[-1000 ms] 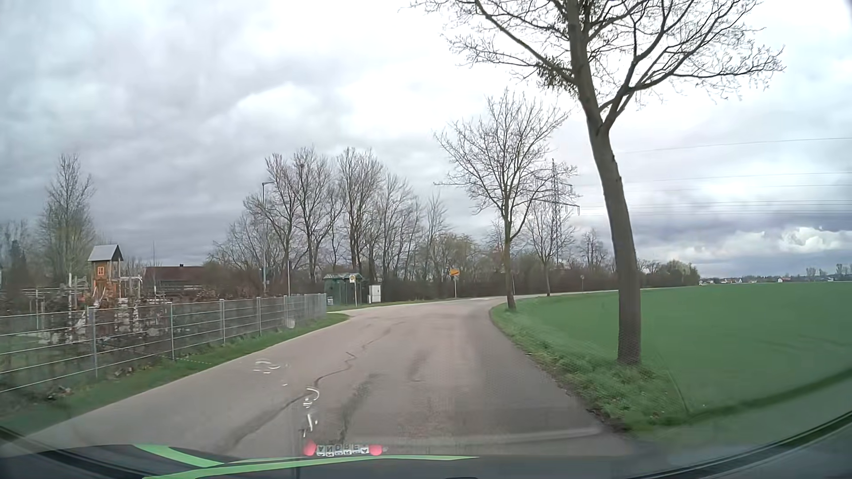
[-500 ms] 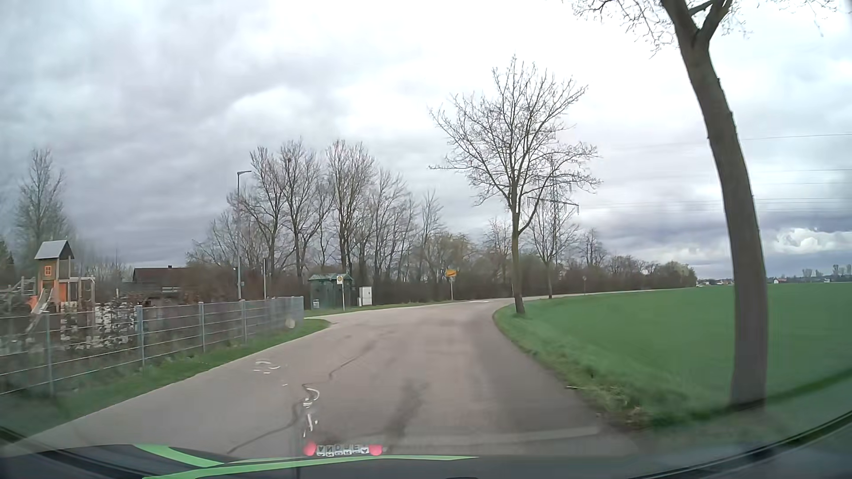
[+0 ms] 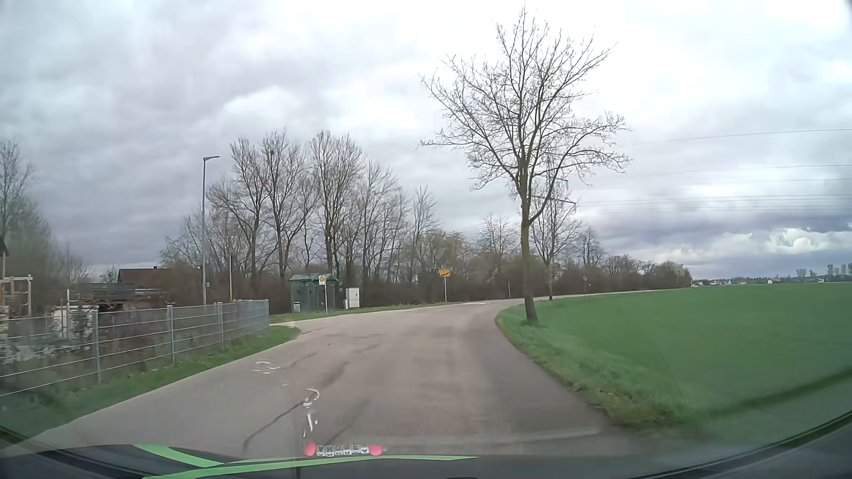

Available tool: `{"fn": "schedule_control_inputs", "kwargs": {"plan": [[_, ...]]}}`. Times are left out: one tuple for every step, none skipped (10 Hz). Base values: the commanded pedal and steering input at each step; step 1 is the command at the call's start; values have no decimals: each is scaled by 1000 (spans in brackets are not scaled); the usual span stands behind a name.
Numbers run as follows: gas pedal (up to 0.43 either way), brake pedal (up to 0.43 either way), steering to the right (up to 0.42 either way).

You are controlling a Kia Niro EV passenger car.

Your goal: Follow the waypoints while adhering to traffic rules and regulations

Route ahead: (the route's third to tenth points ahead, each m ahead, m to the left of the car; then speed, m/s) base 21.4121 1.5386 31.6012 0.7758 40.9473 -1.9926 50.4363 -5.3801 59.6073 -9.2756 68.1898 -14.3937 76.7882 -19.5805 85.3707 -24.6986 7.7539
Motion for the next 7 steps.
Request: {"fn": "schedule_control_inputs", "kwargs": {"plan": [[130, 0, 20], [130, 0, 21], [118, 0, 22], [118, 0, 23], [118, 0, 22], [110, 0, 22], [110, 0, 23]]}}
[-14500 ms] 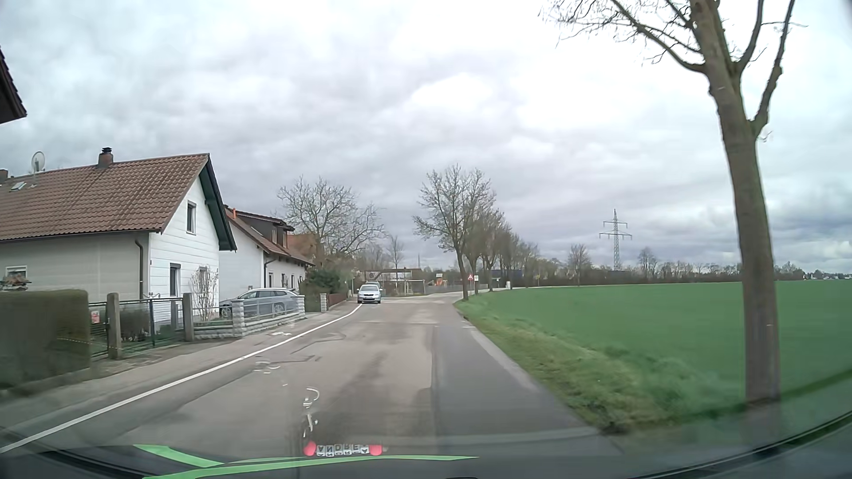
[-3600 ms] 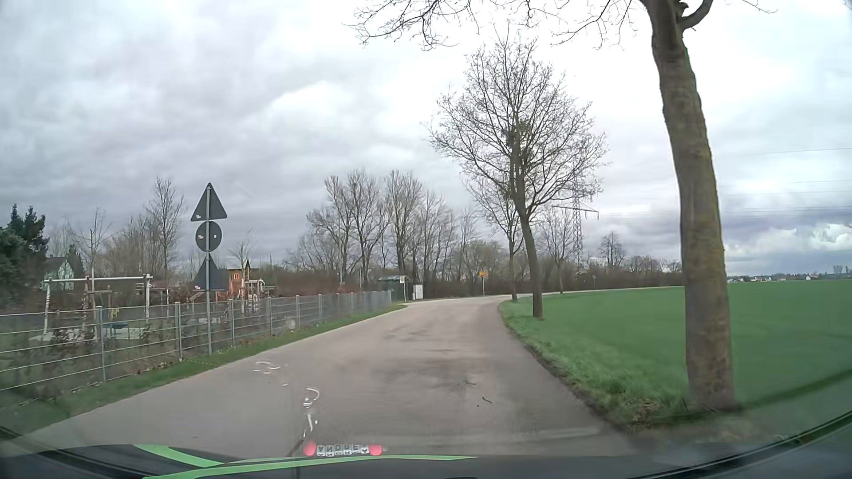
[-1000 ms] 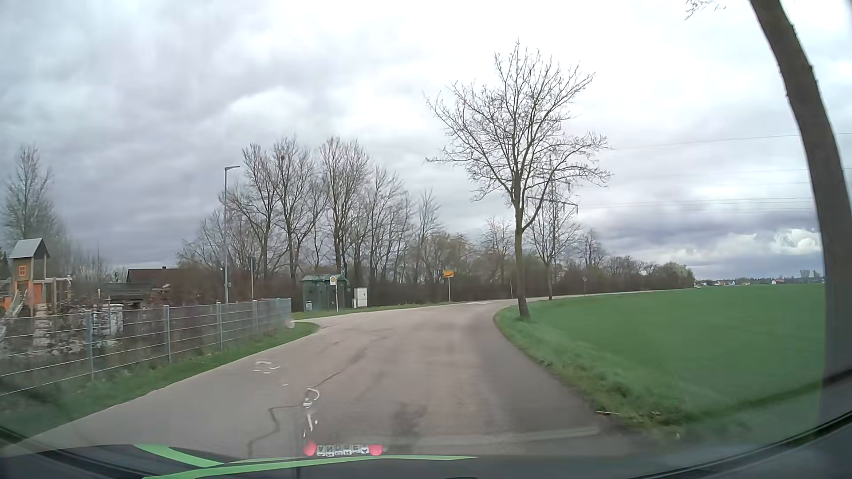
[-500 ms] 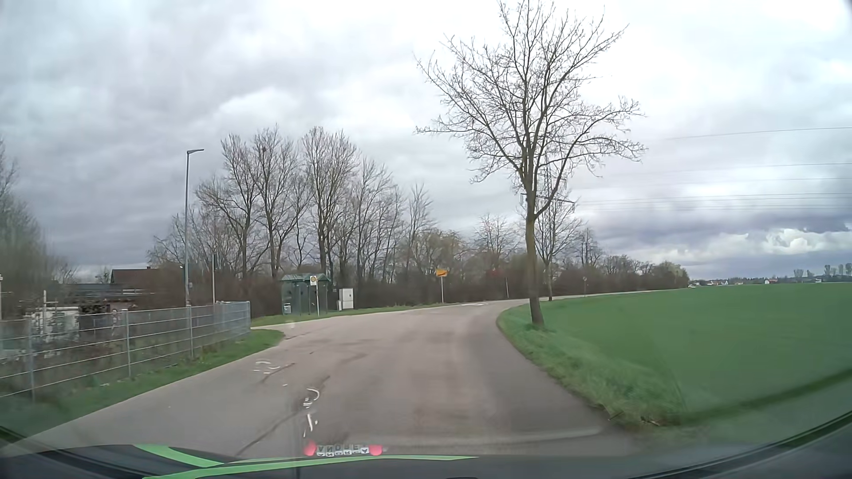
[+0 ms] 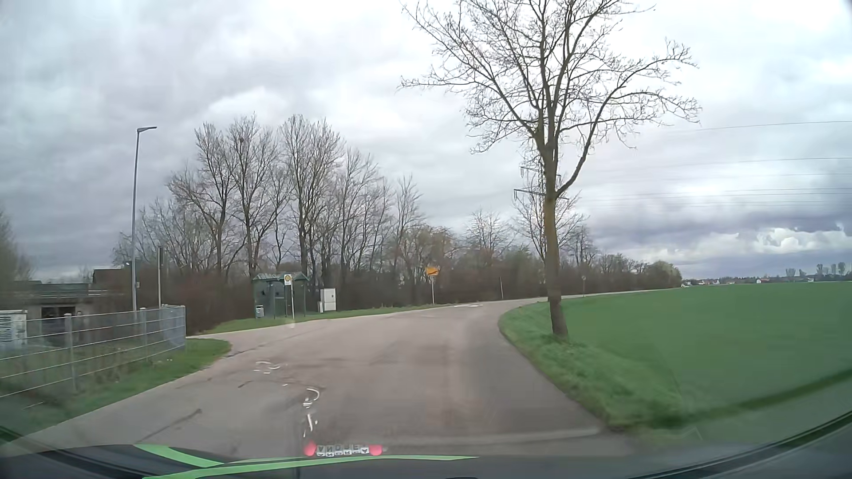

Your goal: Follow the waypoints while adhering to traffic rules and regulations

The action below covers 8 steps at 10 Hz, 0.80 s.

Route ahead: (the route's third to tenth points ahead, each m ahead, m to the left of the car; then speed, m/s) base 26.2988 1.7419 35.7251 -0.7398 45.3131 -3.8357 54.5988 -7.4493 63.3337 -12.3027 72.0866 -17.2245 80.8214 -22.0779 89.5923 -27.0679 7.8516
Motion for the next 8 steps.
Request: {"fn": "schedule_control_inputs", "kwargs": {"plan": [[110, 0, 22], [110, 0, 22], [110, 0, 22], [110, 0, 22], [110, 0, 22], [110, 0, 22], [110, 0, 22], [110, 0, 22]]}}
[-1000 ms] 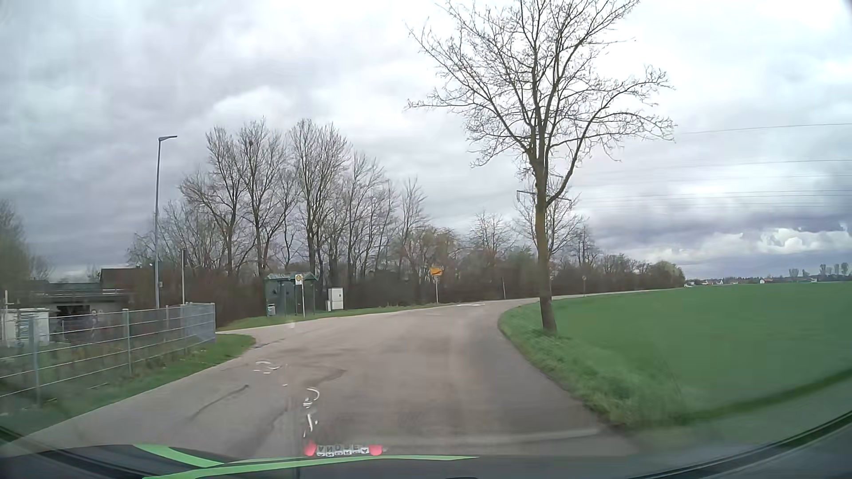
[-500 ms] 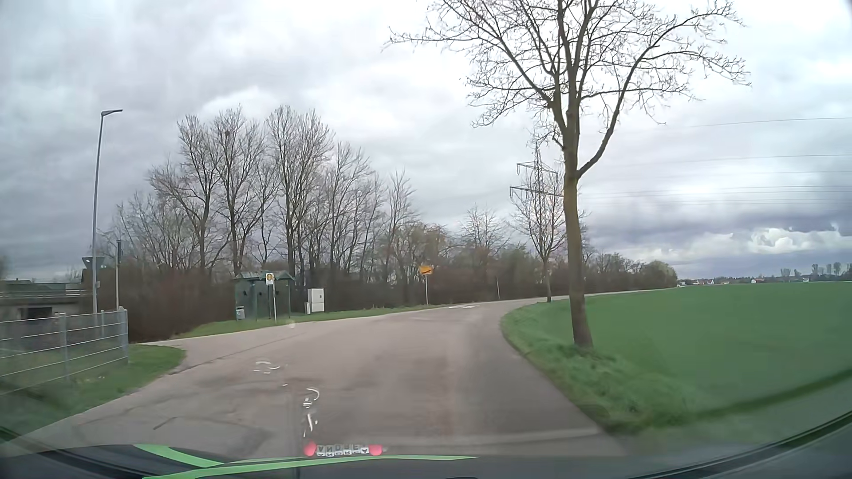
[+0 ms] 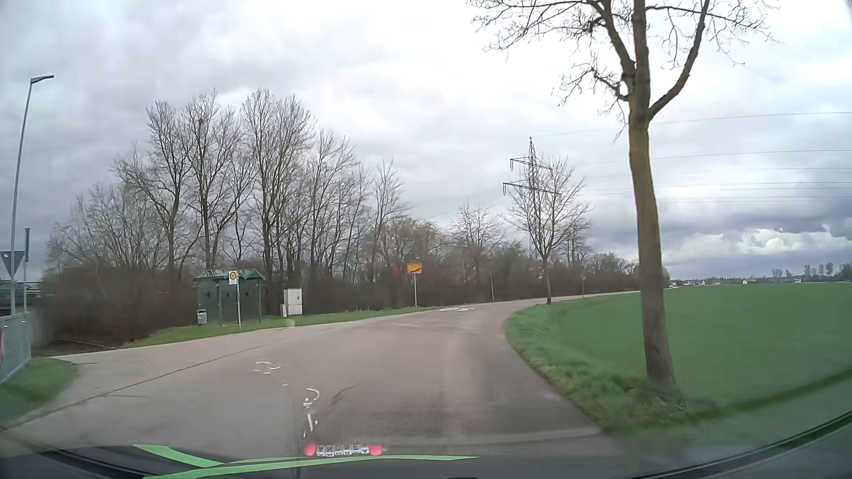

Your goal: Follow the waypoints while adhering to traffic rules and regulations

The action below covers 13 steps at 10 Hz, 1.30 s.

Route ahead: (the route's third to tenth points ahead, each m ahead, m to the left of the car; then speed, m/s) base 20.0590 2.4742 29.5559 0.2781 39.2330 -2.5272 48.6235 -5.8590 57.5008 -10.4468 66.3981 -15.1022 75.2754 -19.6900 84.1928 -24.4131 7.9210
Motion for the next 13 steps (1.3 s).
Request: {"fn": "schedule_control_inputs", "kwargs": {"plan": [[110, 0, 22], [110, 0, 22], [110, 0, 22], [118, 0, 22], [118, 0, 22], [118, 0, 22], [118, 0, 23], [118, 0, 23], [118, 0, 24], [118, 0, 25], [118, 0, 25], [130, 0, 25], [130, 0, 27]]}}
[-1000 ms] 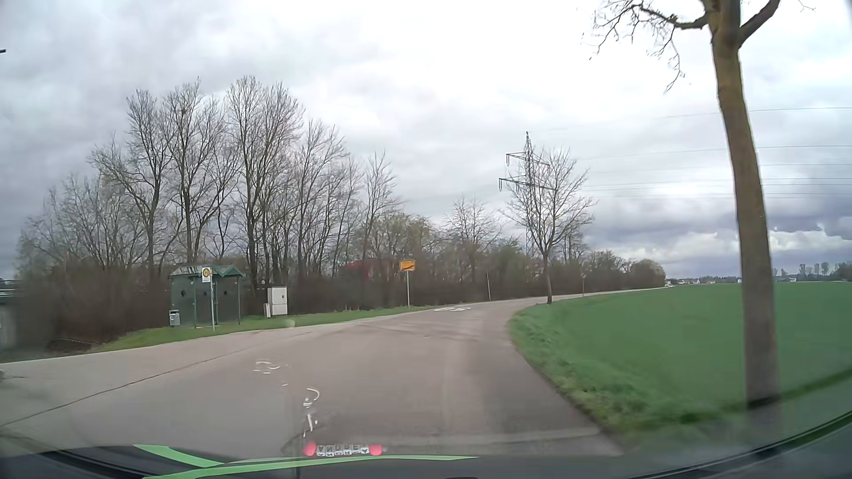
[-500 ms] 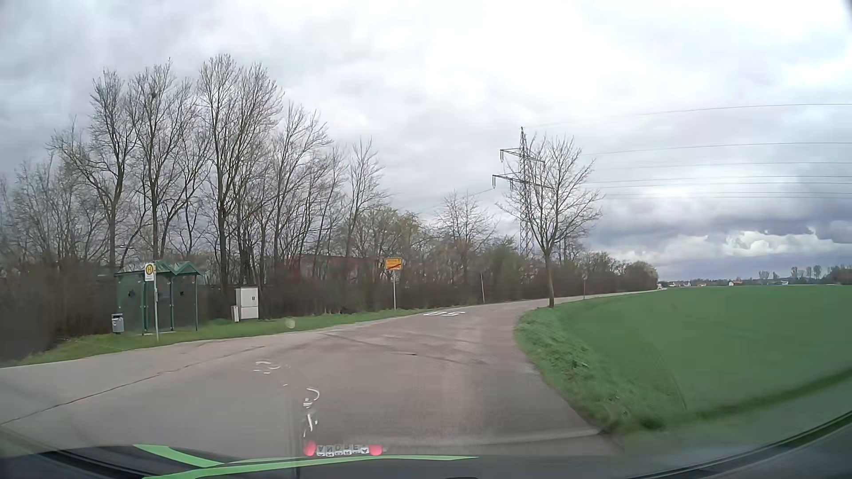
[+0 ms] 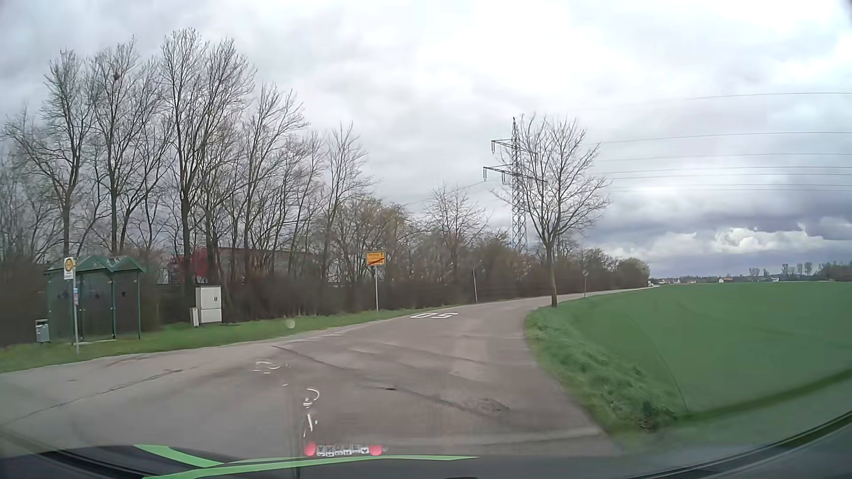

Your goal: Follow the waypoints while adhering to traffic rules and regulations

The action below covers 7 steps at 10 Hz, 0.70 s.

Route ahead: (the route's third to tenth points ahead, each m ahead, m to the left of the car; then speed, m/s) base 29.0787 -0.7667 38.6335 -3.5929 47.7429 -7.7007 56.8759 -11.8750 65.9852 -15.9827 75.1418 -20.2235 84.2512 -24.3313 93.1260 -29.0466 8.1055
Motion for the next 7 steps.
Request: {"fn": "schedule_control_inputs", "kwargs": {"plan": [[130, 0, 29], [130, 0, 32], [130, 0, 35], [138, 0, 36], [138, 0, 36], [138, 0, 38], [150, 0, 40]]}}
